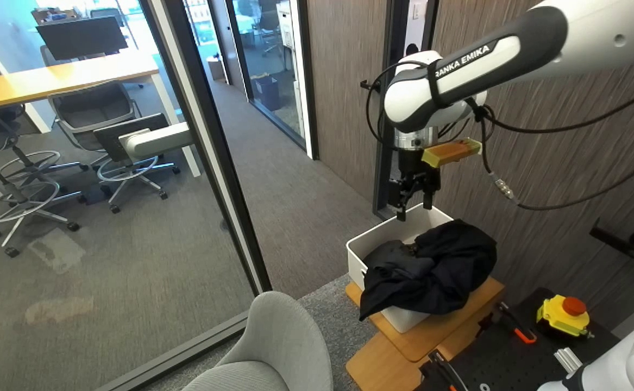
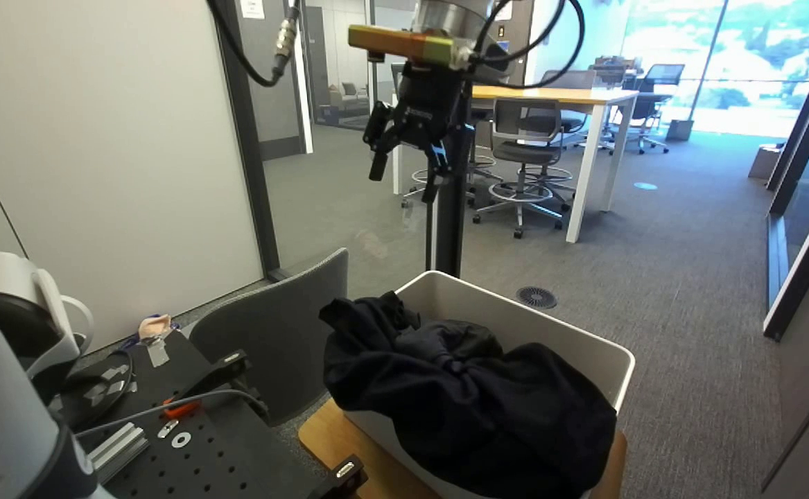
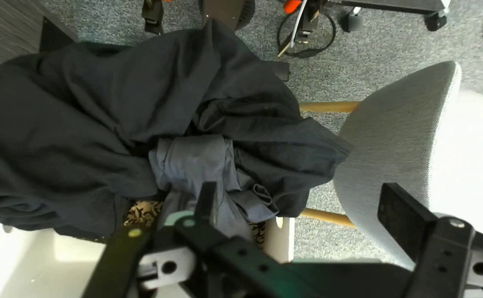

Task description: Move a cloth from the head rest and put the cloth in the box

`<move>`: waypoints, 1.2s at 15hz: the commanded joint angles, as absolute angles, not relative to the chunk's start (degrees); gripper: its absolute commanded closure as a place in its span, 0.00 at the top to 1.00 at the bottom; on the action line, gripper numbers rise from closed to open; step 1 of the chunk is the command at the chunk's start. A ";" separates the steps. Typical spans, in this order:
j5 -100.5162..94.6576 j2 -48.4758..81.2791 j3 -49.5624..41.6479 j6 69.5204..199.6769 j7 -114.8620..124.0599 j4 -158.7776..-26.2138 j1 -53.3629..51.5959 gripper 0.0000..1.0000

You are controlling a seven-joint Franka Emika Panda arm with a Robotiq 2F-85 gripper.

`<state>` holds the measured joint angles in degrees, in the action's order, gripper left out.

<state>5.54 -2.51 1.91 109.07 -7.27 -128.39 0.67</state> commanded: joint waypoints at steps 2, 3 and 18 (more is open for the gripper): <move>-0.28 -20.18 4.76 113.39 2.72 -141.47 -2.28 1.00; -1.28 -23.44 5.46 113.97 4.11 -143.97 -2.57 1.00; -2.08 -36.11 7.36 118.92 8.21 -154.31 -3.23 1.00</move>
<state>-1.92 -36.14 7.59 119.06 8.08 -154.41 -2.98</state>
